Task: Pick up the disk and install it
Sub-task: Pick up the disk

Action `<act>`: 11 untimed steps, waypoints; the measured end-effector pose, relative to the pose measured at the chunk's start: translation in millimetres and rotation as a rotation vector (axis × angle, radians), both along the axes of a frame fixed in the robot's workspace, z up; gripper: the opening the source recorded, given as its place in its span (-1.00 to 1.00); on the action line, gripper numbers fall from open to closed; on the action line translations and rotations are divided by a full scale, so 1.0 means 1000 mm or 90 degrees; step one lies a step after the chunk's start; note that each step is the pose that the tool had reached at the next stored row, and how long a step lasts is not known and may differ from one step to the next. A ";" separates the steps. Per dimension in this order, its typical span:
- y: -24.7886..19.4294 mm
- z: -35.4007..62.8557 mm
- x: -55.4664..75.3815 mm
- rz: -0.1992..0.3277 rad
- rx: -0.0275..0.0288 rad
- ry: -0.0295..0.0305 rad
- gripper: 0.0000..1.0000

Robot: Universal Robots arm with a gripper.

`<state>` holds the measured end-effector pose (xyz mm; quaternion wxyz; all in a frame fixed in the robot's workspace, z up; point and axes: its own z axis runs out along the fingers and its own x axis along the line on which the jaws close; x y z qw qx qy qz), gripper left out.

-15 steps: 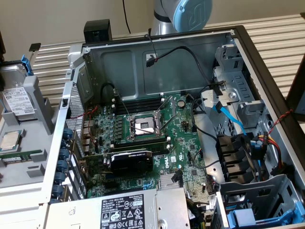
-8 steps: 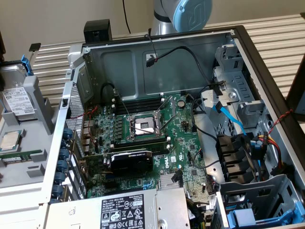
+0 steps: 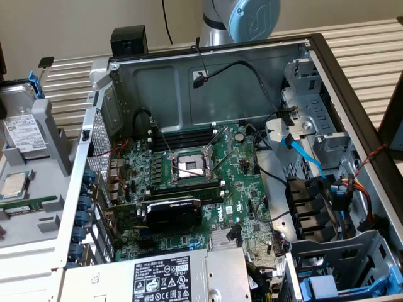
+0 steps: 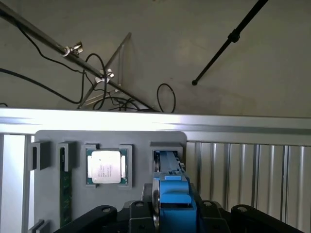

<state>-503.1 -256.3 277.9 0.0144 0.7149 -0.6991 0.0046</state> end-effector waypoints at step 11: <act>0.0000 0.0001 0.000 0.000 -0.0001 -0.0002 -0.25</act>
